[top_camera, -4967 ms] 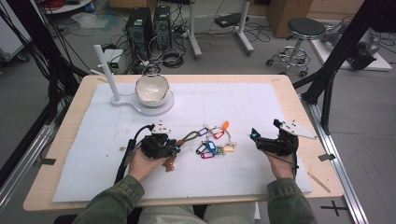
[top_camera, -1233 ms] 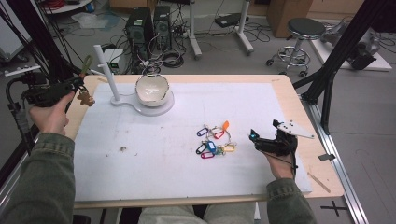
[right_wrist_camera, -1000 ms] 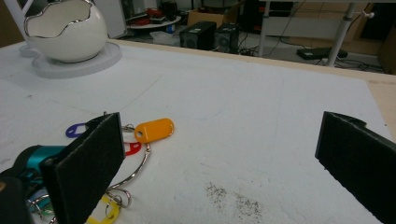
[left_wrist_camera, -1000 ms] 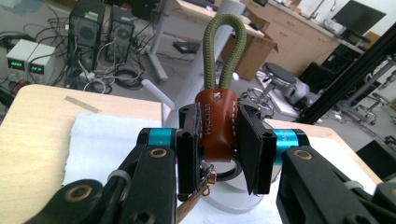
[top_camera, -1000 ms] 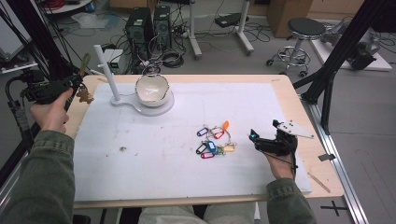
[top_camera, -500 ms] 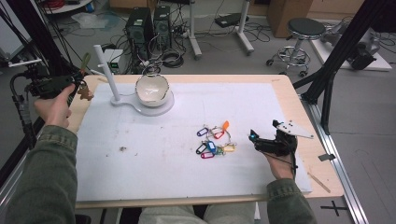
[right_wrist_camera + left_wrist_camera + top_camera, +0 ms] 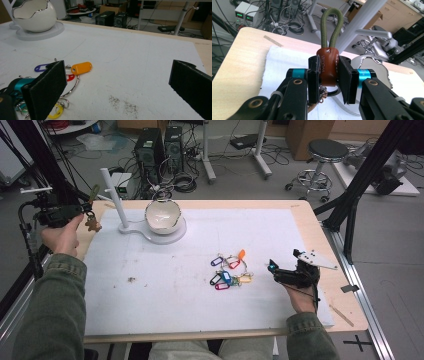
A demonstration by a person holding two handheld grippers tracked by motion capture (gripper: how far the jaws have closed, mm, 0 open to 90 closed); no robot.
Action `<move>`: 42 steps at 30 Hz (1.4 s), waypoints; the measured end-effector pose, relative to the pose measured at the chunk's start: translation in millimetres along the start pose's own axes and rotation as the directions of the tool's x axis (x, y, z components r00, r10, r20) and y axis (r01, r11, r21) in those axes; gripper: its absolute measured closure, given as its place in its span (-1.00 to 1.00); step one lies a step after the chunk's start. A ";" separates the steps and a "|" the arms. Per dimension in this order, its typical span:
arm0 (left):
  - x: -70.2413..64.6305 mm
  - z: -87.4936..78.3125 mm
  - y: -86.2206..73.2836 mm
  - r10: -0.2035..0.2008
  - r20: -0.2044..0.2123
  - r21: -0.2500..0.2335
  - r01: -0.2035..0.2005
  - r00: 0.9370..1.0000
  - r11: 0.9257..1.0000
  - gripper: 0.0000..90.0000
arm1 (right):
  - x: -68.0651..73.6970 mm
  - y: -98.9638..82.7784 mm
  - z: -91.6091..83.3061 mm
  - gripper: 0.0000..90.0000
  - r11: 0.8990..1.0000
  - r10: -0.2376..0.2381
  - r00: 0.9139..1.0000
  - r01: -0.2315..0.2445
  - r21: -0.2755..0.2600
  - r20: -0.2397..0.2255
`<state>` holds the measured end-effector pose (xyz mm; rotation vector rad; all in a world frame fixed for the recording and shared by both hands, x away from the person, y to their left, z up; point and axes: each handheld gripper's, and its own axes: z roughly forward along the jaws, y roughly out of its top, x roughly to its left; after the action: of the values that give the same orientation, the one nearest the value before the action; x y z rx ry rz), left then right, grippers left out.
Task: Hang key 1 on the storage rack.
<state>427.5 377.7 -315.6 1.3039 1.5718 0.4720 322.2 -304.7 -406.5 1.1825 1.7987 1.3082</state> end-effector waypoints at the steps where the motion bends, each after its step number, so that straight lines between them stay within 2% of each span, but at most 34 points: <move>1: 2.4 1.3 -1.5 -0.007 0.000 0.005 0.007 1.000 1.000 0.58 | -0.5 -0.1 -0.3 -0.99 1.000 -0.002 1.000 0.002 -0.002 0.003; 4: 5.4 3.0 -3.4 -0.013 0.002 0.015 0.013 1.000 1.000 0.58 | -0.5 -0.2 -0.5 -0.99 1.000 -0.004 1.000 0.004 -0.002 0.004; 7: 9.8 6.0 -6.5 -0.040 0.019 0.031 0.039 0.999 0.999 0.58 | 0.3 -0.5 -0.2 -0.99 1.000 -0.009 1.000 0.009 0.005 0.006; 17: 11.3 13.4 -9.4 -0.024 -0.004 0.063 0.024 1.000 0.998 0.58 | 0.6 -0.9 -0.4 -0.99 1.000 -0.014 1.000 0.014 0.010 0.007; 30: 2.0 24.3 -15.1 -0.001 0.021 0.097 -0.001 1.000 0.995 0.58 | 0.1 -0.9 -0.8 -0.99 1.000 -0.021 1.000 0.021 0.006 0.008; 37: -0.9 29.6 -17.9 0.022 0.009 0.114 -0.023 1.000 0.993 0.58 | 0.1 -0.8 -1.2 -0.99 1.000 -0.018 1.000 0.018 0.006 0.008; 42: -1.7 33.1 -19.3 0.020 0.012 0.119 -0.022 1.000 0.993 0.58 | 0.0 -0.9 -0.9 -0.99 1.000 -0.019 1.000 0.019 0.006 0.011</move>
<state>446.0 360.1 -344.2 1.4121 1.5986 0.3885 321.1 -305.1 -407.1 1.1715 1.8027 1.2838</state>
